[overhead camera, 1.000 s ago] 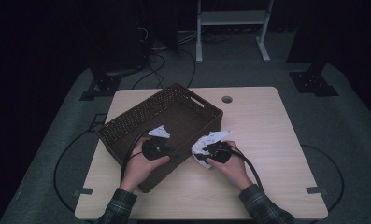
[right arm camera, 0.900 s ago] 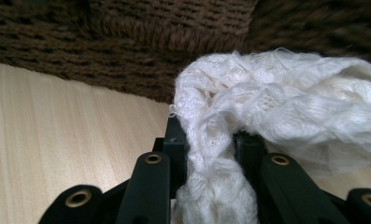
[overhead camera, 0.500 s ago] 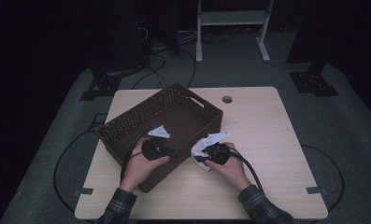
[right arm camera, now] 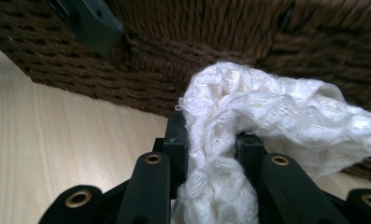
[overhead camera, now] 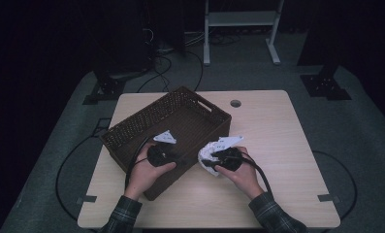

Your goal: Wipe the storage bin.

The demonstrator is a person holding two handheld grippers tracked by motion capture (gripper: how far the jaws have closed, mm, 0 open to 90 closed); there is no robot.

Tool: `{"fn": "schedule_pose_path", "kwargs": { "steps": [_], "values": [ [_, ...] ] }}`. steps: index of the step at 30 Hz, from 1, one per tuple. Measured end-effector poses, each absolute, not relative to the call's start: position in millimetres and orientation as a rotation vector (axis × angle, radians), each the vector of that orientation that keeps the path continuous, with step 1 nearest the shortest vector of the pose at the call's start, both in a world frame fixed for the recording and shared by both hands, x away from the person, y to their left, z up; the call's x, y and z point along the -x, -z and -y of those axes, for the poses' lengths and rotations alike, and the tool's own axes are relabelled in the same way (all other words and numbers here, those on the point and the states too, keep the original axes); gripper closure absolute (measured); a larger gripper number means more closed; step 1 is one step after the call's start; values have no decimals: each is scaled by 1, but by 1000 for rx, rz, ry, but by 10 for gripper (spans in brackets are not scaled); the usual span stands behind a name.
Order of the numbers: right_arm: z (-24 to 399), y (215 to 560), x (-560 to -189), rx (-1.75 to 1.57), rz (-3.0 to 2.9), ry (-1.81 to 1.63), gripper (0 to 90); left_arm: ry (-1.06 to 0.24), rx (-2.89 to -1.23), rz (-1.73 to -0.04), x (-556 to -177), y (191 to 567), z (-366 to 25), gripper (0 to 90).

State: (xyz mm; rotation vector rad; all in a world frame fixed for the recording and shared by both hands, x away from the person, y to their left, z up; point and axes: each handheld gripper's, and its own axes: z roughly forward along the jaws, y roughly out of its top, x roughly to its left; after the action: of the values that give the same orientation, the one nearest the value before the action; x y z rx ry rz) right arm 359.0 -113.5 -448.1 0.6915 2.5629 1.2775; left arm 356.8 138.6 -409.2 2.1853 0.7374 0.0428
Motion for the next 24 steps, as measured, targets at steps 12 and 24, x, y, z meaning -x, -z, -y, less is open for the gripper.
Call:
{"fn": "schedule_pose_path", "kwargs": {
  "steps": [12,24],
  "values": [
    [117,423,-347,-636,-2491,-1364,719,-40,-2185,-741,-357,409,-138,701],
    [104,426,-346,-595,-2513,-1373,721,-42,-2185,-744,-357,409,-138,700]
  ]
}}
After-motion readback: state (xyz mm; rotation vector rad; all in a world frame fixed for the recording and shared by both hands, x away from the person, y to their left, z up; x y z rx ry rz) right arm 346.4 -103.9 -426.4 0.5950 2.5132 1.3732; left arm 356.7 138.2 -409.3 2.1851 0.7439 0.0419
